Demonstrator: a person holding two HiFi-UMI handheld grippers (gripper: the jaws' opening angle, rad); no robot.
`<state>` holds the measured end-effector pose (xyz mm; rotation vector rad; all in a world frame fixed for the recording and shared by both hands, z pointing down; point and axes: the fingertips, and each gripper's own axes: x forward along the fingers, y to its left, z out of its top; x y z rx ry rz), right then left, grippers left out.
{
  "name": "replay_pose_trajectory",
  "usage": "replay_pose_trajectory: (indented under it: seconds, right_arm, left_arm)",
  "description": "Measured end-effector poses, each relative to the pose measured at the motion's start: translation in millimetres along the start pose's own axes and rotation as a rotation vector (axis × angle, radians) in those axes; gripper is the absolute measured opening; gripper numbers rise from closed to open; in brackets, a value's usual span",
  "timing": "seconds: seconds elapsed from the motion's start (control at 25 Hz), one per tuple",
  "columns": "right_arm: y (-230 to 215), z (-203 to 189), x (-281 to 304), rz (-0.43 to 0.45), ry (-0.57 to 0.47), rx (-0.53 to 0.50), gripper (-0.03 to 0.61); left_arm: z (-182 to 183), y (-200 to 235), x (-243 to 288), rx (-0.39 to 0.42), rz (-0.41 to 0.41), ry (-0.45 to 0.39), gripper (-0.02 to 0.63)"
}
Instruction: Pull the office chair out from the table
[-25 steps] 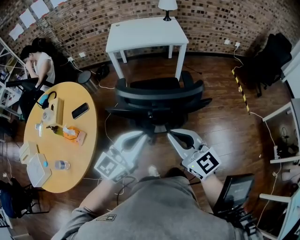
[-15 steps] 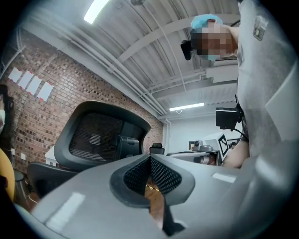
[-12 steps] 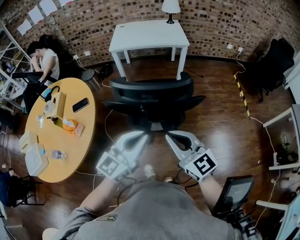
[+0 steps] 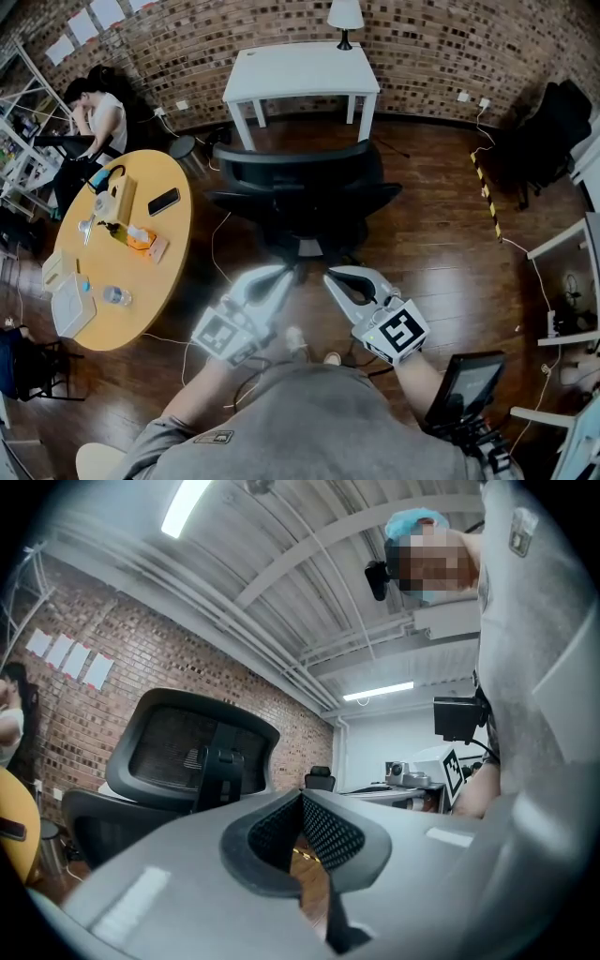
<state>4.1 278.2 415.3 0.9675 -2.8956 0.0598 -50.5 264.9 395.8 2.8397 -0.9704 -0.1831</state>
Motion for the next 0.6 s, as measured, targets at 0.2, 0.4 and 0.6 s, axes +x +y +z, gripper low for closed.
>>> replay_pose_trajectory:
  seconds: [0.2, 0.4, 0.6]
  right_arm:
    - [3, -2, -5, 0.008, -0.004, -0.008, 0.012]
    - [3, -1, -4, 0.013, -0.018, -0.007, 0.012]
    - [-3, 5, 5, 0.035, -0.039, -0.015, 0.011]
  left_arm:
    - [-5, -3, -1, 0.031, 0.002, -0.010, 0.002]
    - [-3, -6, 2, 0.004, 0.005, 0.000, 0.002]
    - [-1, 2, 8, 0.020, 0.021, -0.014, 0.002]
